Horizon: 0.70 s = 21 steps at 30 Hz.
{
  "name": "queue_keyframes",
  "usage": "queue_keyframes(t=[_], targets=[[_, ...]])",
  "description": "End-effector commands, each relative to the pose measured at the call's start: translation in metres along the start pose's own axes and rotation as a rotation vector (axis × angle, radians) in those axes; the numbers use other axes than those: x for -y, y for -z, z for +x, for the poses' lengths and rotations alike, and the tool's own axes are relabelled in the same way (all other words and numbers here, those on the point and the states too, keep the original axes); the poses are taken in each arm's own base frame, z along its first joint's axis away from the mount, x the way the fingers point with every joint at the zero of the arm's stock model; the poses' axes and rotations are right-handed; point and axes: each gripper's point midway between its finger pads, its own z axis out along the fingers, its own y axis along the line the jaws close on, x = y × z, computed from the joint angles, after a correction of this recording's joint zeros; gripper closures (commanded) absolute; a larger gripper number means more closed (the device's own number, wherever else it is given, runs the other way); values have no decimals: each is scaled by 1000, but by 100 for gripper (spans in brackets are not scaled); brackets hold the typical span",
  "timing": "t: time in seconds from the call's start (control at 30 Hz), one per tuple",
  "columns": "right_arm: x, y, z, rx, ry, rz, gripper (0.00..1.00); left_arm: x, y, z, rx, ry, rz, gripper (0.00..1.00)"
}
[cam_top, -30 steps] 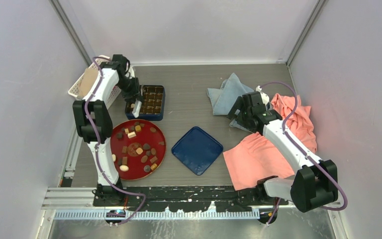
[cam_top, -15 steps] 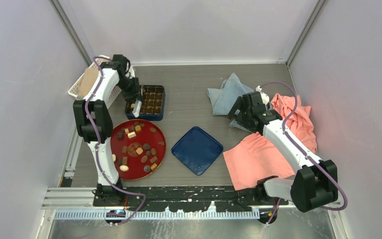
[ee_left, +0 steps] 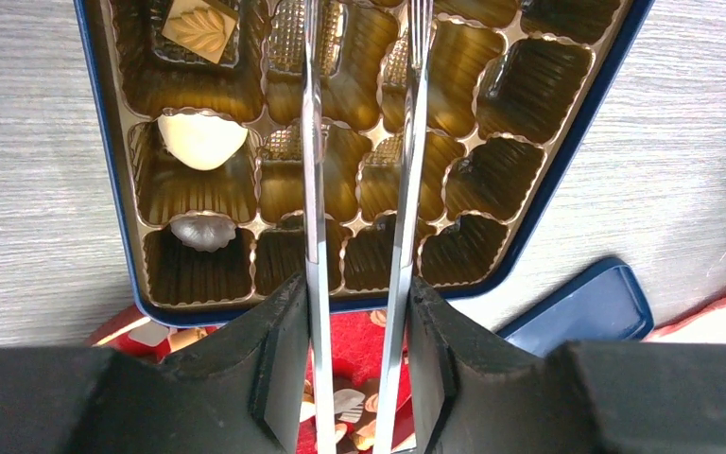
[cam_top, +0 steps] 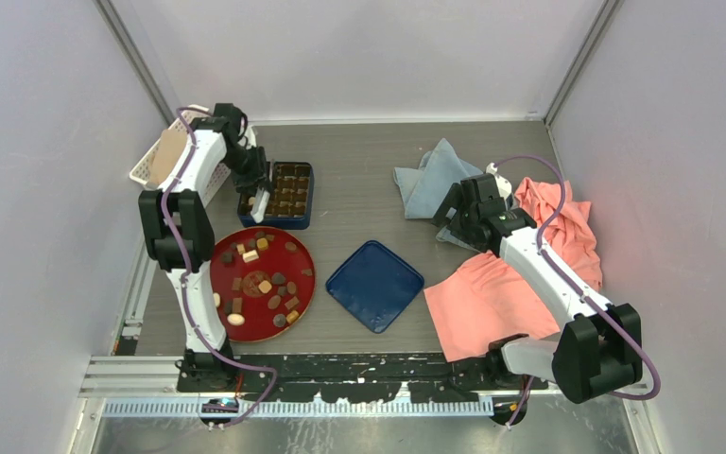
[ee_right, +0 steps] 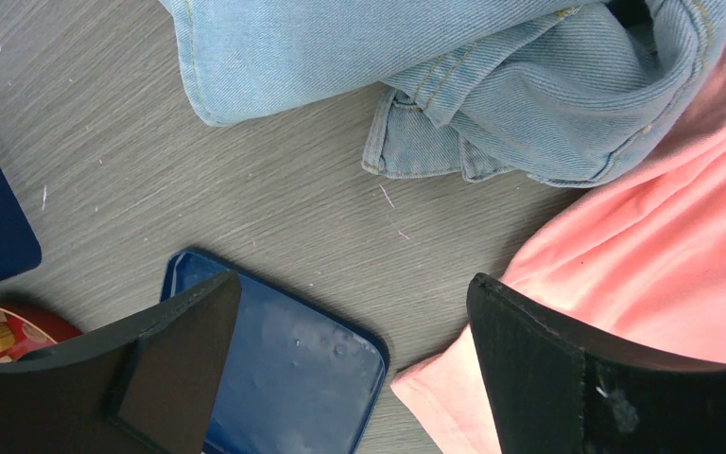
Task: Pack the chocolate
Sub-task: Place the fake chocolate in the packing box, then pick up the fake chocolate from the plate.
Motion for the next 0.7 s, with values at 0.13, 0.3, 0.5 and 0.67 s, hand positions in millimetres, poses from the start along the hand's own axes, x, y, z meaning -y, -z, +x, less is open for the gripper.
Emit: queue_keyframes(t=[0.13,0.3,0.5,0.67], targets=[[-13,8,-16,56,-11,-41,5,16,39,-16,116,-25,40,76],[-13,8,-16,57,-11,-45,5,23,68,-20,185,-36,53,86],[-16,10,-15,54,-13,-61,5,34,100,-5,229,-98,55,96],[-18,10,-14,48,-9,-69,5,41,110,46,181,-219,-45,99]])
